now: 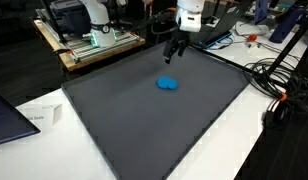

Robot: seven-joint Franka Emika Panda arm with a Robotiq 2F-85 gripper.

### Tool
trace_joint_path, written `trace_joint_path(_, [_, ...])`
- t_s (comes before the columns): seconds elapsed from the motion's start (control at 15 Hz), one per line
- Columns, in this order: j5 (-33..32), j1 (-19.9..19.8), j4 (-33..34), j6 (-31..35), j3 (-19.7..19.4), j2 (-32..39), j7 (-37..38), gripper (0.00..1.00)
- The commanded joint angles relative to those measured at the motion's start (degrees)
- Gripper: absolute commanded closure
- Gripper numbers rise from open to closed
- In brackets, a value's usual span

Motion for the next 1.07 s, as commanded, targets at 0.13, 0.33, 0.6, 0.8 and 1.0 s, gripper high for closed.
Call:
trace_joint_path(0.13, [0.2,1.0,3.8,-0.1,-1.4,5.5,1.2,0.00])
trace_joint_path(0.33, [0.2,1.1,4.5,0.0,-1.5,7.0,1.2,0.00])
trace_joint_path(0.6, [0.2,1.1,4.5,0.0,-1.5,6.4,1.2,0.00])
trace_joint_path(0.8, [0.4,1.0,7.2,-0.8,-1.8,9.8,1.5,0.00])
trace_joint_path(1.0, [-0.5,1.0,8.0,1.2,-2.0,11.7,0.1,0.00])
